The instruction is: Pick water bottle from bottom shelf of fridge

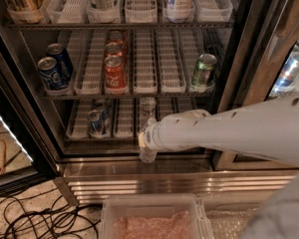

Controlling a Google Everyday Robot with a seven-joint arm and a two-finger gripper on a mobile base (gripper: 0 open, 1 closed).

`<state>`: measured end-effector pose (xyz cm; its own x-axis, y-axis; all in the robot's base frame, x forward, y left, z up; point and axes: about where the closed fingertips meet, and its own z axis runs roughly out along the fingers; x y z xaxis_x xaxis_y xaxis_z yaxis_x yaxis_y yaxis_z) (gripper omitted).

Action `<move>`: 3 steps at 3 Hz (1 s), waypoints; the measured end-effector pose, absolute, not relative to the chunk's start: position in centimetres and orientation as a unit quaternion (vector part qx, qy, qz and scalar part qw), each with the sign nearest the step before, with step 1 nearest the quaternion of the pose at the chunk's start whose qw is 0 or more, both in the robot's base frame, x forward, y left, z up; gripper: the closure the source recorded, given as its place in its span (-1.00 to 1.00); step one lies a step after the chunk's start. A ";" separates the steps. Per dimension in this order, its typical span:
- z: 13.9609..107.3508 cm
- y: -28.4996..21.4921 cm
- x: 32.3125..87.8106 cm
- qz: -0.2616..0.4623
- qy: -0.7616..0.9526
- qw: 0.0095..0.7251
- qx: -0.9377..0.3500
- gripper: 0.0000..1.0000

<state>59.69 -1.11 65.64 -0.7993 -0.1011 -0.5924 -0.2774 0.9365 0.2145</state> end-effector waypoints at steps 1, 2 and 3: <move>64.9 0.7 54.2 0.184 0.949 0.240 -0.091 1.00; 63.9 1.7 48.9 0.208 0.955 0.179 -0.111 1.00; 63.1 1.6 45.3 0.235 0.958 0.119 -0.111 1.00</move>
Offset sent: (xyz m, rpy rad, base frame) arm -0.1495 0.0271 -0.0454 0.3678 0.5411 -0.0348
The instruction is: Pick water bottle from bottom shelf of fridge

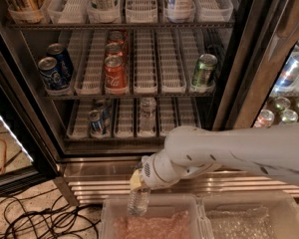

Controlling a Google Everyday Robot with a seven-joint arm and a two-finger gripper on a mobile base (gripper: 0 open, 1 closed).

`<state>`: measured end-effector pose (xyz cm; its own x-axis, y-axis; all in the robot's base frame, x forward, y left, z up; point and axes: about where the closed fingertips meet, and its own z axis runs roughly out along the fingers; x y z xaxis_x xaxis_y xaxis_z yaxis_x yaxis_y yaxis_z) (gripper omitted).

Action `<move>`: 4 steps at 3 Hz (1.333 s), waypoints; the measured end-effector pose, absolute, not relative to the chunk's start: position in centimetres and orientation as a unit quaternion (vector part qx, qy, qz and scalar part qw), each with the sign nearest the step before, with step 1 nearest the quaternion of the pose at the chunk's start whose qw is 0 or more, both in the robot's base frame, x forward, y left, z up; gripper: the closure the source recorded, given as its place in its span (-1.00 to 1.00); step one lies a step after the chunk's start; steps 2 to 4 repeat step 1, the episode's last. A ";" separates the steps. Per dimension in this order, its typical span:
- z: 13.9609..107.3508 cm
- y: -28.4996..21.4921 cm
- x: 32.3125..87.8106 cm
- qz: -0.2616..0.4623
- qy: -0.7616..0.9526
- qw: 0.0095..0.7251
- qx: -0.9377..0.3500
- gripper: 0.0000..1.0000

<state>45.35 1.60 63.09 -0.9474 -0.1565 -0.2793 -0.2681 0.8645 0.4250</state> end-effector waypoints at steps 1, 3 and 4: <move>63.2 2.2 45.0 0.253 0.957 0.108 -0.094 1.00; 63.2 2.2 45.0 0.253 0.957 0.108 -0.094 1.00; 63.2 2.2 45.0 0.253 0.957 0.108 -0.094 1.00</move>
Offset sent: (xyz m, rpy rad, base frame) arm 0.0000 0.0000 0.0000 0.0000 0.0000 0.0000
